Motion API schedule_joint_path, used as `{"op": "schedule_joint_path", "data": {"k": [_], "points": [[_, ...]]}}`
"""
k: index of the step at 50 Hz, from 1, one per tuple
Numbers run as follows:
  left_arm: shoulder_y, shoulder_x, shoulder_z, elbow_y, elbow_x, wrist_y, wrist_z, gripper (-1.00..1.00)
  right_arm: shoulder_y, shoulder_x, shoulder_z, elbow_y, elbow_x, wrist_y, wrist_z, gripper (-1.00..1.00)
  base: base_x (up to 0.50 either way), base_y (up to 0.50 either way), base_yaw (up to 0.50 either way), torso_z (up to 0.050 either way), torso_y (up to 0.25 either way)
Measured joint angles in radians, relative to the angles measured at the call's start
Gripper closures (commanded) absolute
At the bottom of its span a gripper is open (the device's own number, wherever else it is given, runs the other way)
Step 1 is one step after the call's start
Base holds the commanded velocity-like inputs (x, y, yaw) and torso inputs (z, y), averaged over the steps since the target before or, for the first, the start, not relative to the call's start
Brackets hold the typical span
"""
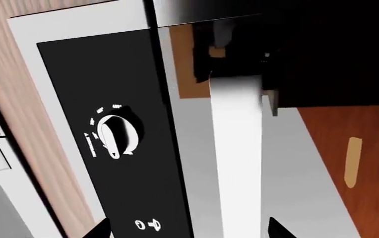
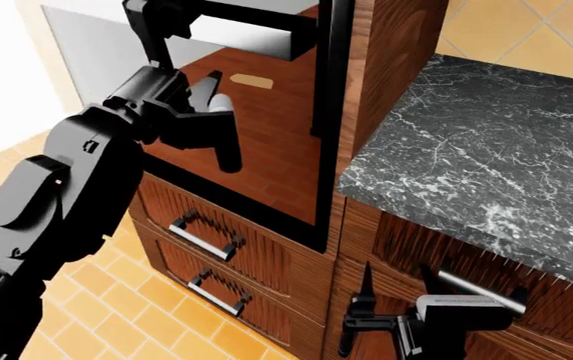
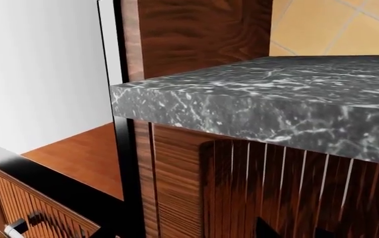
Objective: Open the oven door
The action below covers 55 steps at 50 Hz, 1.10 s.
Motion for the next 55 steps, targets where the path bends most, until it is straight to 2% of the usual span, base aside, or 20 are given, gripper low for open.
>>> {"op": "schedule_joint_path", "data": {"k": [55], "points": [[-0.070, 0.155, 0.043, -0.227, -0.027, 0.057, -0.092, -1.00, 0.005, 0.017, -0.018, -0.001, 0.021, 0.009, 0.024, -1.00, 0.00, 0.00, 0.00, 0.000, 0.000]]}}
